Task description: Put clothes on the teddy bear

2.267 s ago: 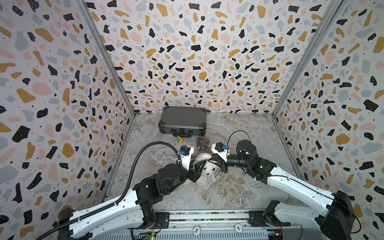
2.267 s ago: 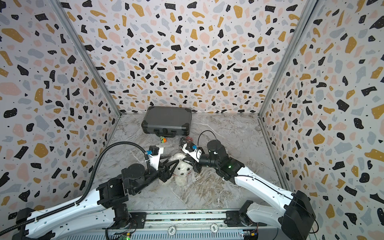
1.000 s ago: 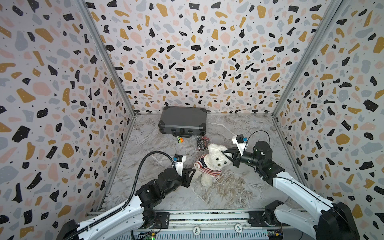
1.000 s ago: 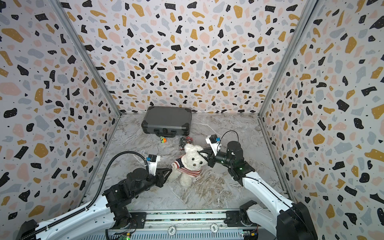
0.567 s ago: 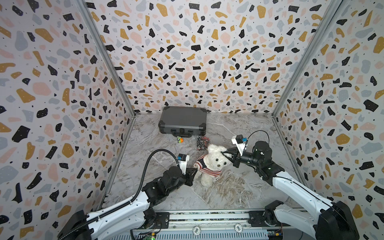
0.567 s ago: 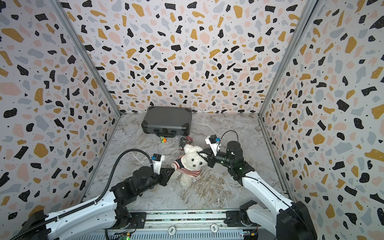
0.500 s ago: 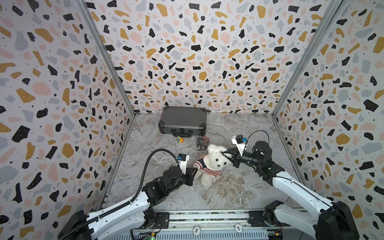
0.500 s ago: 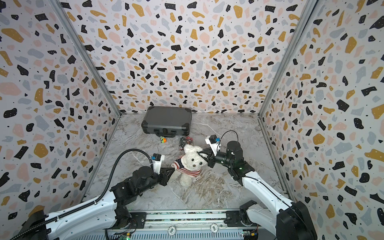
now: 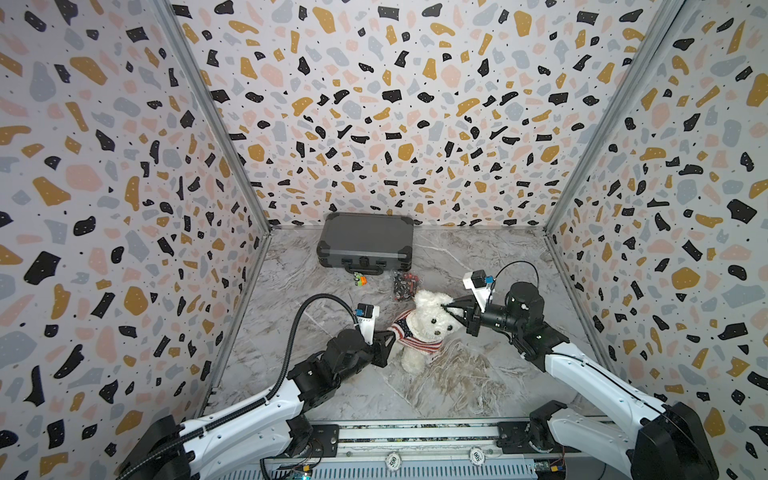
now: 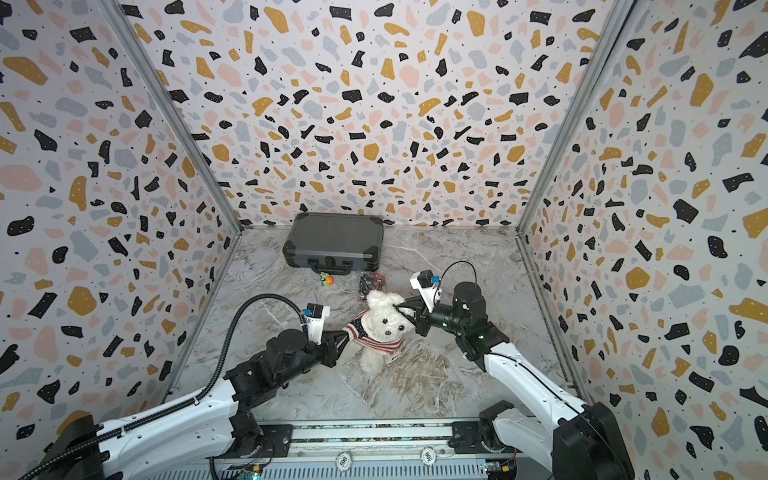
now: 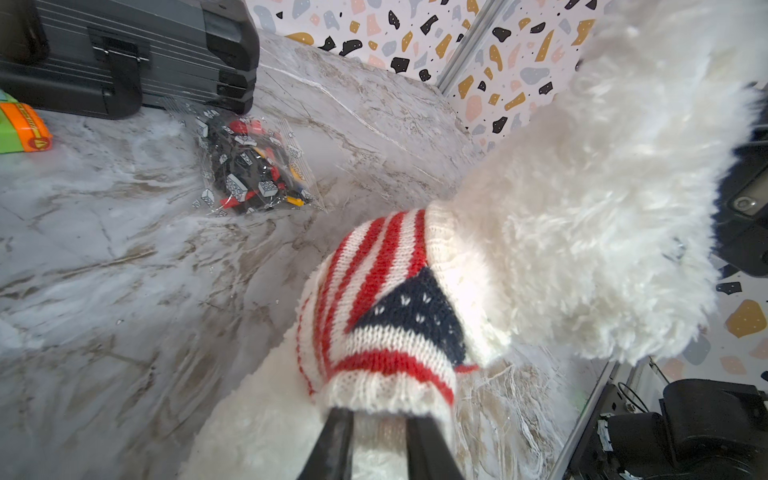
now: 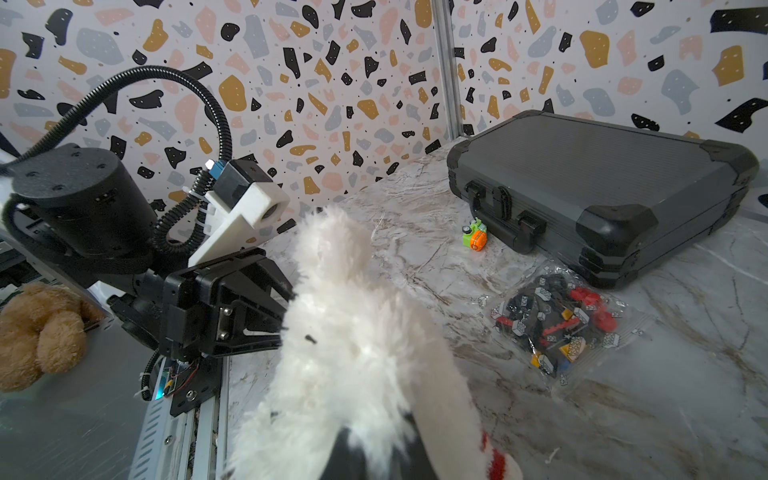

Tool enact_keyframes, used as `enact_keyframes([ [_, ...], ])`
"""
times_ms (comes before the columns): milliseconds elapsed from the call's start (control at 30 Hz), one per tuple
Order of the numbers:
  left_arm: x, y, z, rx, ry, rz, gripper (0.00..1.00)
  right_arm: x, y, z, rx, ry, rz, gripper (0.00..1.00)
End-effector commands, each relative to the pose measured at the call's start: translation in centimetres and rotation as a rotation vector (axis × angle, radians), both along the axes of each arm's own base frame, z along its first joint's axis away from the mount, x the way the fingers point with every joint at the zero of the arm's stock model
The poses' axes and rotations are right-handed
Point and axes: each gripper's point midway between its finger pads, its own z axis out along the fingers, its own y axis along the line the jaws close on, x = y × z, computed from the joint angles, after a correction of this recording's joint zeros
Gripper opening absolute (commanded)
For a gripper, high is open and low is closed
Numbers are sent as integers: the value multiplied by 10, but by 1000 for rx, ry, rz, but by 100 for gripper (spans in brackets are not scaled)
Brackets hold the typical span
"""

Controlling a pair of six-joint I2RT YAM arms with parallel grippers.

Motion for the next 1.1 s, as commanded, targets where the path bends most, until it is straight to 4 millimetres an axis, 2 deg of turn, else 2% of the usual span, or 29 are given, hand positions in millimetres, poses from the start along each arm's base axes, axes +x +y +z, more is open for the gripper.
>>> enact_keyframes([
  [0,10,-11,32,-68,-81,-14,29,-5,1,14,33,-44,24,0],
  [200,15,-13,28,-53,-87,-5,34,-5,1,13,32,-40,27,0],
  [367,19,-18,20,-45,-81,-13,35,-4,2,13,36,-36,31,0],
  [533,23,-21,17,-40,-90,-16,33,-4,3,13,39,-34,36,0],
  [833,31,-23,-4,-12,-79,-22,26,-2,4,11,39,-22,37,0],
  [1000,33,-29,-6,-9,-85,-39,34,-1,5,9,38,-15,38,0],
  [1067,34,-31,-7,-6,-86,-44,33,-1,5,10,38,-16,37,0],
])
